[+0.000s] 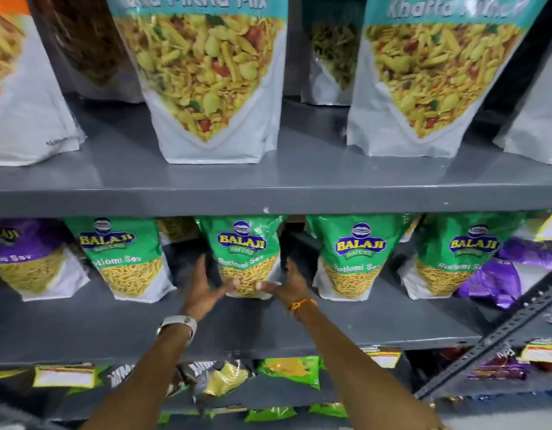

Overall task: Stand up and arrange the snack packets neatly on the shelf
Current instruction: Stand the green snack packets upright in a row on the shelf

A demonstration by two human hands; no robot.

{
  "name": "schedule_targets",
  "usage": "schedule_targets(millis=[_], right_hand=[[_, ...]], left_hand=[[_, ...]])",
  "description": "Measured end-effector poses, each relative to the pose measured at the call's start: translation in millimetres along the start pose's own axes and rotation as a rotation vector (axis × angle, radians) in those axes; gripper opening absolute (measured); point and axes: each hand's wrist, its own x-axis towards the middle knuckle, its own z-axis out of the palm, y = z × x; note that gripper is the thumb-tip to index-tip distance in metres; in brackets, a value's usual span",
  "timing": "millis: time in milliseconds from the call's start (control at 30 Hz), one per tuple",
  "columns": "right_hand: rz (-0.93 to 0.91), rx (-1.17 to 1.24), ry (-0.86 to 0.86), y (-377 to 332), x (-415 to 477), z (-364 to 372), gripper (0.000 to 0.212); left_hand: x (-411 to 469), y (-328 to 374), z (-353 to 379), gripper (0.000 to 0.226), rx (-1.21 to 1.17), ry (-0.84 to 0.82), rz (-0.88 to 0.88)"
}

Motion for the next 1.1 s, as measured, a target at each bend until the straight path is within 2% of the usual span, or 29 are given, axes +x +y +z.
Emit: schedule_targets(millis=[67, 100, 167, 233, 267, 333, 400, 567, 700, 933, 1033, 1100], right_hand=[[0.036, -0.007, 0.028, 1, 3, 8, 0.101], [0.04, -0.002, 0.037, 4, 6, 14, 0.106], [0.039, -0.012, 0.057, 7, 9, 20, 0.101], [0.033, -0.06, 0.087, 4, 8, 22, 0.091], [0.023, -0.079, 0.104, 1, 7, 22, 0.086], [0.008, -0.097, 0.109, 1, 7, 22, 0.076], [-0.007, -0.091, 0.097, 1, 5, 21, 0.071], [-0.036, -0.093, 0.063, 6, -1, 17, 0.071], [-0.029, -0.073, 0.052, 13, 0, 17, 0.055], [0.001, 0.022, 0.034, 19, -6, 21, 0.046], [-0.03, -0.015, 0.167, 22, -24, 31, 0.058], [-0.188, -0.066, 0.33, 18, -48, 41, 0.046]], left_hand=[[6, 2, 0, 0.084, -0.054, -0.196, -0.015], [12, -3, -1, 0.085, -0.083, -0.251, -0.039], [23, -11, 1, 0.087, -0.148, -0.289, -0.093], [27, -15, 1, 0.067, -0.166, -0.278, -0.092], [27, -15, 1, 0.066, -0.14, -0.255, -0.084], [24, -15, 0, 0.083, -0.076, -0.204, -0.05], [22, -17, 1, 0.089, -0.049, -0.158, -0.009], [8, -18, 5, 0.069, 0.025, -0.084, -0.01], [4, -24, 2, 0.078, 0.038, -0.083, -0.014], [-4, -21, 12, 0.071, 0.035, -0.044, -0.015], [-8, -18, 12, 0.08, 0.005, -0.075, -0.008], [-12, -19, 7, 0.092, -0.087, -0.064, 0.031]])
